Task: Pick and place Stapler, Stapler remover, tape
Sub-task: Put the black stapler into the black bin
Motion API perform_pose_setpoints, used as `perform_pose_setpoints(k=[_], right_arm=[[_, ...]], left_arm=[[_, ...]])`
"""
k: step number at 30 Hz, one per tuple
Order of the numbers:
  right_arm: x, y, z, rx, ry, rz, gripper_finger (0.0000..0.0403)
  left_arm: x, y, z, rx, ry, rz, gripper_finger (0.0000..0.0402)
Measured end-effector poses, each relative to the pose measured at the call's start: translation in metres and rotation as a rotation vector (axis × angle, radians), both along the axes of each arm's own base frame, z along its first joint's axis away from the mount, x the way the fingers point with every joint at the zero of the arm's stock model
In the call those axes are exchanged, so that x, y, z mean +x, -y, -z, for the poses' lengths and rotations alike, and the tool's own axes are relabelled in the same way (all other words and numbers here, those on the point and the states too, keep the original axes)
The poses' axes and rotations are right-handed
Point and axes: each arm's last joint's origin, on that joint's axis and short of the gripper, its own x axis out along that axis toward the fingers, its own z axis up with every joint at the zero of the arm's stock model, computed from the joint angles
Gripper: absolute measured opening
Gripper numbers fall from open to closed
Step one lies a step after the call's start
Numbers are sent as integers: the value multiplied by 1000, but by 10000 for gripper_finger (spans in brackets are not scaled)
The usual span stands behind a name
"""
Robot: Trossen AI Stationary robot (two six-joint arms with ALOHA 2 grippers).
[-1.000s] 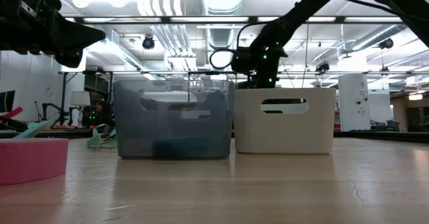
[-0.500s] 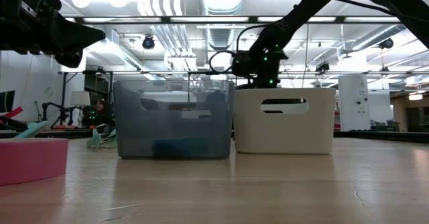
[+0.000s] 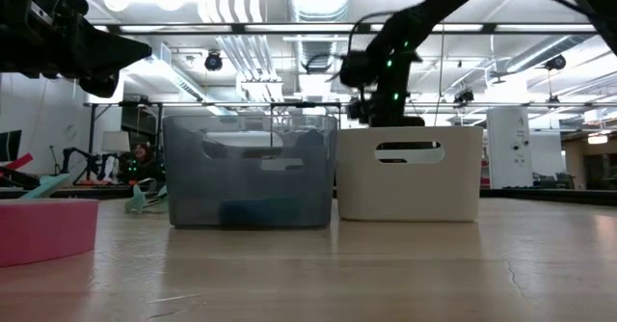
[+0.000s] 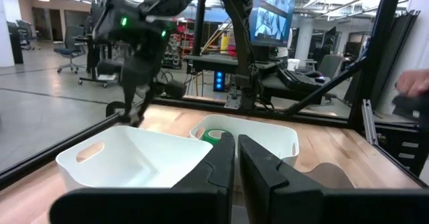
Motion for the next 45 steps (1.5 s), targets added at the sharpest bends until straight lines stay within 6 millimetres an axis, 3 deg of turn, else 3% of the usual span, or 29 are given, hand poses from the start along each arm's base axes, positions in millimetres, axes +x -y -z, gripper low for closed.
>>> perform_pose_setpoints(k=[5,10,16,20,25,29,33,39,45], right_arm=[[-12,-13,-38,-19,96,73,118],[-12,-43,-71,-12,219,69,118],[3,-101,-94,122,377,-20,121],[22,-153,-97,161,436,-131,121],[44,-216,-92,201,502,-305,122],[57,-242,-79,222,517,-357,122],[71,-255,-55,236,489,-373,123],[85,-256,-20,240,400,-361,123],[89,-257,-10,237,381,-374,139]], left_arm=[[0,0,0,0,0,0,23],[0,0,0,0,0,0,23],[0,0,0,0,0,0,23],[0,0,0,0,0,0,23],[0,0,0,0,-1,0,23],[0,0,0,0,0,0,23],[0,0,0,0,0,0,23],[0,0,0,0,0,0,23],[0,0,0,0,-1,0,23]])
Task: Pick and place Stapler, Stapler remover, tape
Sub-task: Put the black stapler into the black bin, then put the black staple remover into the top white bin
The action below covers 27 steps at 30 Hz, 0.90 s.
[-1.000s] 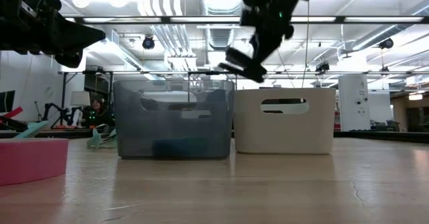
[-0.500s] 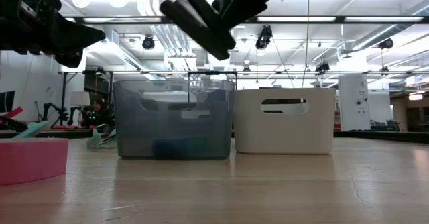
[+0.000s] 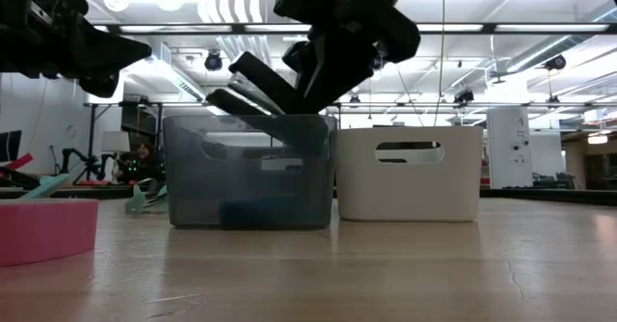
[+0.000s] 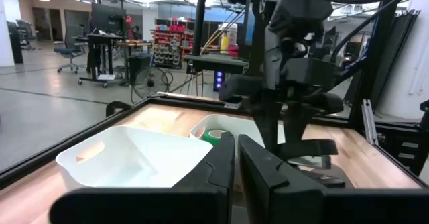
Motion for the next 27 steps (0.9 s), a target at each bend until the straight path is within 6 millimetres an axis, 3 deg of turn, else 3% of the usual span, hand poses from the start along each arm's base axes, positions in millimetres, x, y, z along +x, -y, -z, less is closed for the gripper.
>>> perform_pose_setpoints(k=[11,15,19,25,27], right_arm=[[0,2,1,-15,-8,34,199],[-10,2,-22,13,26,69,196],[-28,5,-42,36,33,94,150],[-70,7,-69,109,133,70,25],[-85,7,-71,133,198,81,17]], left_arm=[[0,0,0,0,0,0,23],[0,0,0,0,1,0,23],[0,0,0,0,0,0,23],[0,0,0,0,0,0,23],[0,0,0,0,0,0,23]])
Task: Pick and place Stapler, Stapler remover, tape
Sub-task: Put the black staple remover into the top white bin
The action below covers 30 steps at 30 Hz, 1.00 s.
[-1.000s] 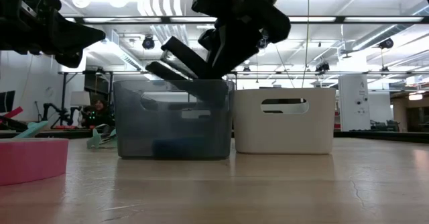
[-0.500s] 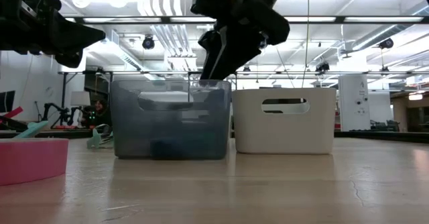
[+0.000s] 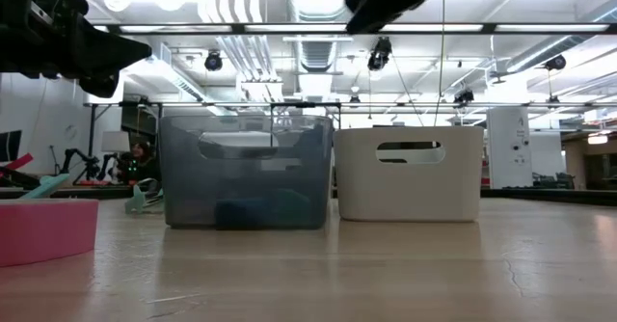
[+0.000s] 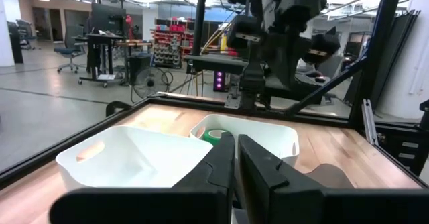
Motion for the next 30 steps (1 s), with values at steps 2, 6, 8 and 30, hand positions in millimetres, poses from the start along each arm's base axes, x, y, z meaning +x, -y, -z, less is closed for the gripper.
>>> perform_pose_setpoints(k=[2,6,8,30], right_arm=[[-16,1,-2,22,91,12,14],[-53,5,-9,76,300,35,9],[-72,7,-10,96,354,44,9],[-196,19,52,119,552,41,8]], left_arm=[[0,0,0,0,0,0,23],[0,0,0,0,0,0,23],[0,0,0,0,0,0,23],[0,0,0,0,0,0,23]])
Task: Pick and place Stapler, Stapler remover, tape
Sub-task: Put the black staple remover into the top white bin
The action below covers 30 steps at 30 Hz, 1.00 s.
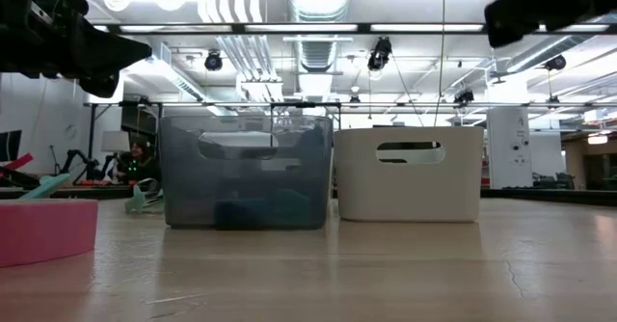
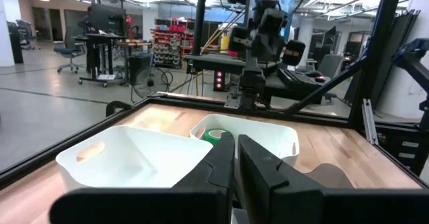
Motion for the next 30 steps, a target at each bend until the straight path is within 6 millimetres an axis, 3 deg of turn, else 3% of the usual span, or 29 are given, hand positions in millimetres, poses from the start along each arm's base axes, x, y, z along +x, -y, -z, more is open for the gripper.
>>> perform_pose_setpoints(k=[5,16,30], right_arm=[[-6,1,20,43,-2,11,8],[-19,2,44,47,183,3,8],[-18,2,83,-120,99,-24,9]], left_arm=[[0,0,0,0,0,0,23],[0,0,0,0,0,0,23],[0,0,0,0,0,0,23]])
